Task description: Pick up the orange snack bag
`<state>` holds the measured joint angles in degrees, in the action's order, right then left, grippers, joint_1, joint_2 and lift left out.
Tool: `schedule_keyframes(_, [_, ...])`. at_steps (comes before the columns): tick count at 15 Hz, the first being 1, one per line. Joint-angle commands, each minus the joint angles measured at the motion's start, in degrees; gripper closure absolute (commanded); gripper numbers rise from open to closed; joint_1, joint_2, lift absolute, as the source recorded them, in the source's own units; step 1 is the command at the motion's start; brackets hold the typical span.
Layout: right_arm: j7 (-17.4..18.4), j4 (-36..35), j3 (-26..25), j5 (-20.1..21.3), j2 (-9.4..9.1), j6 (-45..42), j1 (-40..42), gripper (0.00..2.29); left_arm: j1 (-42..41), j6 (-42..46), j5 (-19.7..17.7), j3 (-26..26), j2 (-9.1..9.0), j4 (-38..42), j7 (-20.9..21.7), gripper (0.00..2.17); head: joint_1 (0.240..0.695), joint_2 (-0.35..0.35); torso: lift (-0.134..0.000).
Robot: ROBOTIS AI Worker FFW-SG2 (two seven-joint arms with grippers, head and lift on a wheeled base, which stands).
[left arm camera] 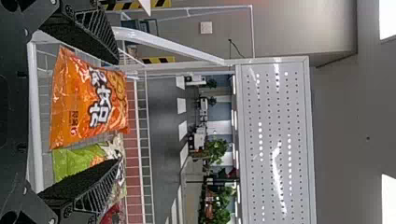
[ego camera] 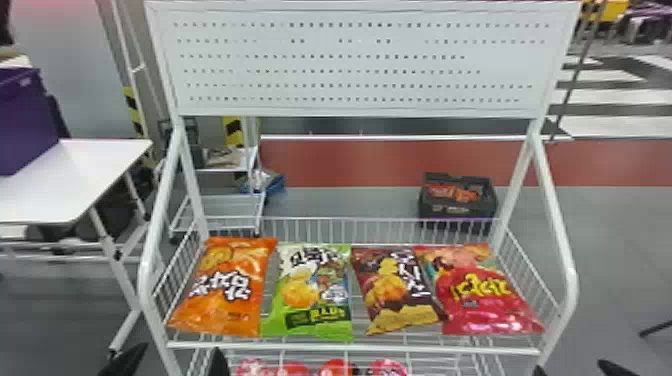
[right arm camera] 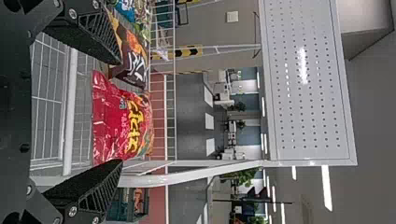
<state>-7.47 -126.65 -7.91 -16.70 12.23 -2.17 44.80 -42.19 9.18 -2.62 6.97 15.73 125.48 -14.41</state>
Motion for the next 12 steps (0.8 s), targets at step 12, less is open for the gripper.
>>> schedule_keyframes(12, [0.0,0.0,-0.4,0.0,-0.02,-0.2,0.3,0.15,9.5,-9.8,-0.1,4.1,-0.18,-3.1,0.0,0.15,0.499,0.000,0.000])
